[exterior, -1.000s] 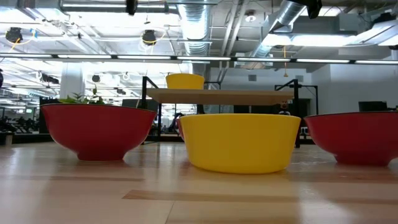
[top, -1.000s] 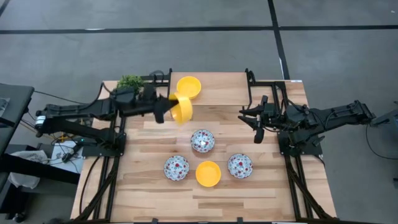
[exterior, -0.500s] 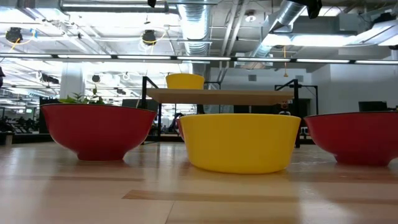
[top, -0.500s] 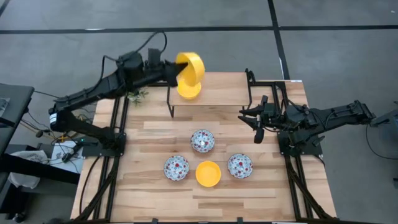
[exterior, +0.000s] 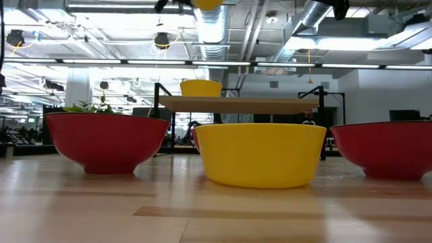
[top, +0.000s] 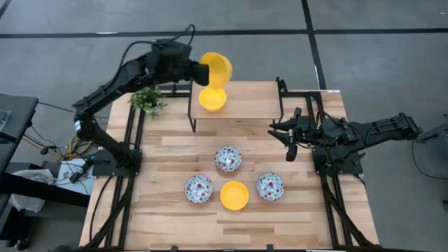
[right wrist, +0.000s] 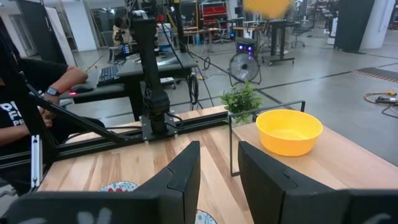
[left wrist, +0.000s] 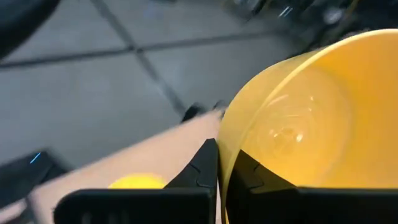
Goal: Pick & Place Mini bowls
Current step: Stack the top yellow bowl on top of the yellow bowl on the shelf
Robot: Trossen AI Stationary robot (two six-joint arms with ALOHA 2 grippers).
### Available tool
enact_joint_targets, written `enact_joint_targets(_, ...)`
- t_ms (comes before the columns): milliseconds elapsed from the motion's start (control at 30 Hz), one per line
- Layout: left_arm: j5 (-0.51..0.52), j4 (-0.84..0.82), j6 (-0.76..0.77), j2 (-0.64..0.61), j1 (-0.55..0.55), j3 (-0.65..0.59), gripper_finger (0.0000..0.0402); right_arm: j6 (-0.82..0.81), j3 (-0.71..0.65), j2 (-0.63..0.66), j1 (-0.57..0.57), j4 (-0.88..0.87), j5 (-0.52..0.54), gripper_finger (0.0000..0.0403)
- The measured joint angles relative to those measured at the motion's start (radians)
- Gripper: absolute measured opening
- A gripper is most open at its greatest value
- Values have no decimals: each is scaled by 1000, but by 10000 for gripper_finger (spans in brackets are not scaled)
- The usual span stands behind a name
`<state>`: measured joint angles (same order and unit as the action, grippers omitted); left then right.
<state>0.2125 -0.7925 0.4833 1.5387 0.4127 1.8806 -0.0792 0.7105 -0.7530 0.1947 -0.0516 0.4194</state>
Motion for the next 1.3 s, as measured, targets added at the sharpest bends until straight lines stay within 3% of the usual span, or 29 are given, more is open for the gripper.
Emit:
enact_joint_targets(233, -64, -177, 75, 80, 93, 3, 4, 0, 0, 0, 0, 0, 0, 98)
enact_joint_targets(733, -178, -323, 102, 195, 178, 3, 4, 0, 0, 0, 0, 0, 0, 98)
enact_joint_targets(1300, -214, -411, 98, 275, 184, 3, 4, 0, 0, 0, 0, 0, 0, 98)
